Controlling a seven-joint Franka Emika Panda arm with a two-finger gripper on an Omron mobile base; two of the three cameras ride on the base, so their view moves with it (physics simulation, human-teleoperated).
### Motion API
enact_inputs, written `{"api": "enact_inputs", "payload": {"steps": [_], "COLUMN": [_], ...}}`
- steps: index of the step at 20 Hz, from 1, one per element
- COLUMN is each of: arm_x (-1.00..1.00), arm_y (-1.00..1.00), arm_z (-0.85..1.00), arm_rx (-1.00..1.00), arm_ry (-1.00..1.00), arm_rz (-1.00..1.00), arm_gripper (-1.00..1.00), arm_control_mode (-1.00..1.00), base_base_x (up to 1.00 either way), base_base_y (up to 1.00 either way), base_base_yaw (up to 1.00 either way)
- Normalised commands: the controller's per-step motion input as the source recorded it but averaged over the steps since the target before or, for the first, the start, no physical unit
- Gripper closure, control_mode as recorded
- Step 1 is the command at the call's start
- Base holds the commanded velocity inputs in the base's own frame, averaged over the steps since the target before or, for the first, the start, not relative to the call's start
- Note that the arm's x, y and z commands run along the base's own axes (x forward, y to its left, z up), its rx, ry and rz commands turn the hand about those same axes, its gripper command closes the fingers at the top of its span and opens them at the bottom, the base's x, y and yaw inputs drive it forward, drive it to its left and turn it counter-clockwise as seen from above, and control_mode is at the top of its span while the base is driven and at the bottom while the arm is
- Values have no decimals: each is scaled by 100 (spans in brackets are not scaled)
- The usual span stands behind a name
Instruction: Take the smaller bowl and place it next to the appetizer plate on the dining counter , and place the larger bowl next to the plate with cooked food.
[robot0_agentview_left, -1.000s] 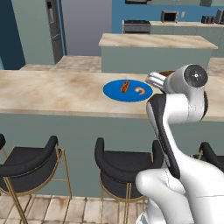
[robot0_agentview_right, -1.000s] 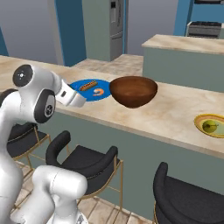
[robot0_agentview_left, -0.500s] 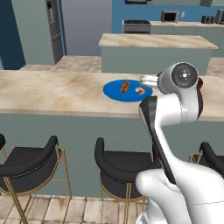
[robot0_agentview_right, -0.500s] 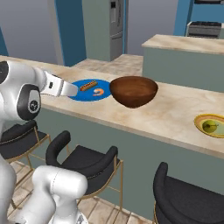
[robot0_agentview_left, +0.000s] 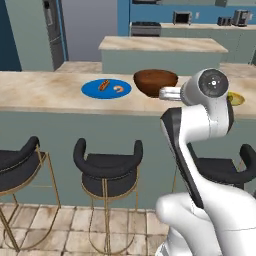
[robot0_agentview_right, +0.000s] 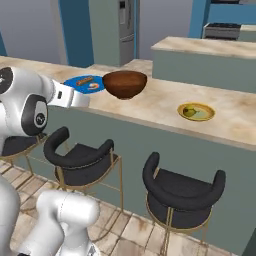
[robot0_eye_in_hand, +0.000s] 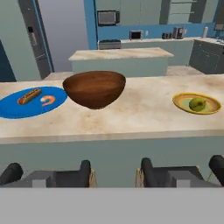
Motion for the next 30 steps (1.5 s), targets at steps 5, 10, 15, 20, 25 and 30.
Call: {"api": "enact_inputs", "payload": {"steps": [5,10,15,20,25,30], "arm_x": [0,0,0,0,0,0], "arm_y": [0,0,0,0,0,0], "arm_z": [0,0,0,0,0,0], "arm_rx": [0,0,0,0,0,0], "arm_ry": [0,0,0,0,0,0], "arm_rz": [0,0,0,0,0,0], "arm_gripper": [-100,-100,-100,-100,-100,-100], "arm_control_mode": [100,100,100,100,100,100], "base_base_x": [-61,-11,0,0,-1,5], "base_base_y": [-98,-100,-100,-100,-100,-100], "base_base_yaw": [-30,-30,-16,-5,-3,-1]}}
